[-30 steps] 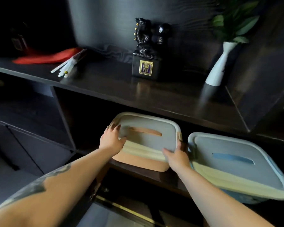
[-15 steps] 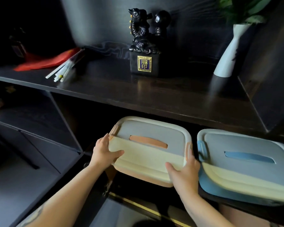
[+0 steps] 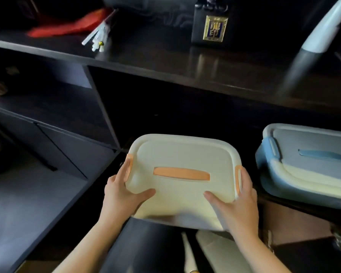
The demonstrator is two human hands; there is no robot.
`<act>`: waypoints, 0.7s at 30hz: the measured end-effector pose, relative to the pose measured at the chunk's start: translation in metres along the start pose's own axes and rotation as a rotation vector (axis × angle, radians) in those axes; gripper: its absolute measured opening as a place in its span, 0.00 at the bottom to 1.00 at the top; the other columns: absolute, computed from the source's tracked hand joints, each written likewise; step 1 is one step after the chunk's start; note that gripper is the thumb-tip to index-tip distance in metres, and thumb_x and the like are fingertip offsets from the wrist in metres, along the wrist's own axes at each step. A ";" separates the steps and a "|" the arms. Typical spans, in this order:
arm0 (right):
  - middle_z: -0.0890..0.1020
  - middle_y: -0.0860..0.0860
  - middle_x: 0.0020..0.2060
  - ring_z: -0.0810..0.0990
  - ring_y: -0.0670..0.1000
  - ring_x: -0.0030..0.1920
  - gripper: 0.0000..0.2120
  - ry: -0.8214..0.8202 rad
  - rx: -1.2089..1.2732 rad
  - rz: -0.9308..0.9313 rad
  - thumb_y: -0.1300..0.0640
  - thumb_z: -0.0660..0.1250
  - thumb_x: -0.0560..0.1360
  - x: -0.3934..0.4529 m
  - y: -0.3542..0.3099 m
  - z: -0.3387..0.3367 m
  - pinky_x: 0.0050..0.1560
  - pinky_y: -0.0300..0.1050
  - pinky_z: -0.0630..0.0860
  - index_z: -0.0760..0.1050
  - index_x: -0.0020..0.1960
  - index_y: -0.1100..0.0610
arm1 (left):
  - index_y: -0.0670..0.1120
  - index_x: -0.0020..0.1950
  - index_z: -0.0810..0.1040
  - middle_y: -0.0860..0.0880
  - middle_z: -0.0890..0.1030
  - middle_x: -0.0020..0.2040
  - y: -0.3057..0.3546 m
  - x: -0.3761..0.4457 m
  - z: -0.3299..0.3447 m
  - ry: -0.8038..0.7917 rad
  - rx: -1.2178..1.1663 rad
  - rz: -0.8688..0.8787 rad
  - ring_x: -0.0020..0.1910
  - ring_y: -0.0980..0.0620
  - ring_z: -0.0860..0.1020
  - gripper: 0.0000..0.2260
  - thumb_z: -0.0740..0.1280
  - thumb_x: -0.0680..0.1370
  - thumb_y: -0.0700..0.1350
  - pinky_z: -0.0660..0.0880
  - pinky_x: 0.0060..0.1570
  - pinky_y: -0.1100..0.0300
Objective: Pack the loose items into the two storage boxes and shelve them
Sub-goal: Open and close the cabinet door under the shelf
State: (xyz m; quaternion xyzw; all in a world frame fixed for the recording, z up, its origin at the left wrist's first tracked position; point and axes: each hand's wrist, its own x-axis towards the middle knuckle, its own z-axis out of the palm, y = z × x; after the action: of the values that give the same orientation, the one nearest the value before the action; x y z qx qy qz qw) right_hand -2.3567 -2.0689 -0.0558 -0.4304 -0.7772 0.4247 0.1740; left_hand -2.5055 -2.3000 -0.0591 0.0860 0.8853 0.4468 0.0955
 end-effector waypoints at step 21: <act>0.65 0.42 0.60 0.67 0.47 0.64 0.55 -0.187 -0.099 0.178 0.40 0.80 0.57 -0.042 0.183 0.159 0.61 0.47 0.68 0.50 0.74 0.36 | 0.59 0.62 0.73 0.60 0.83 0.48 -0.243 -0.021 0.095 -0.165 -0.083 -0.276 0.47 0.66 0.79 0.40 0.77 0.51 0.63 0.77 0.44 0.68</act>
State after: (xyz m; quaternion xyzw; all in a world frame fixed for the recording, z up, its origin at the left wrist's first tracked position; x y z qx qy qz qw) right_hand -2.3388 -2.1356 -0.2918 -0.4641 -0.7688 0.4380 0.0412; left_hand -2.4781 -2.3735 -0.3088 -0.0042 0.8588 0.4569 0.2318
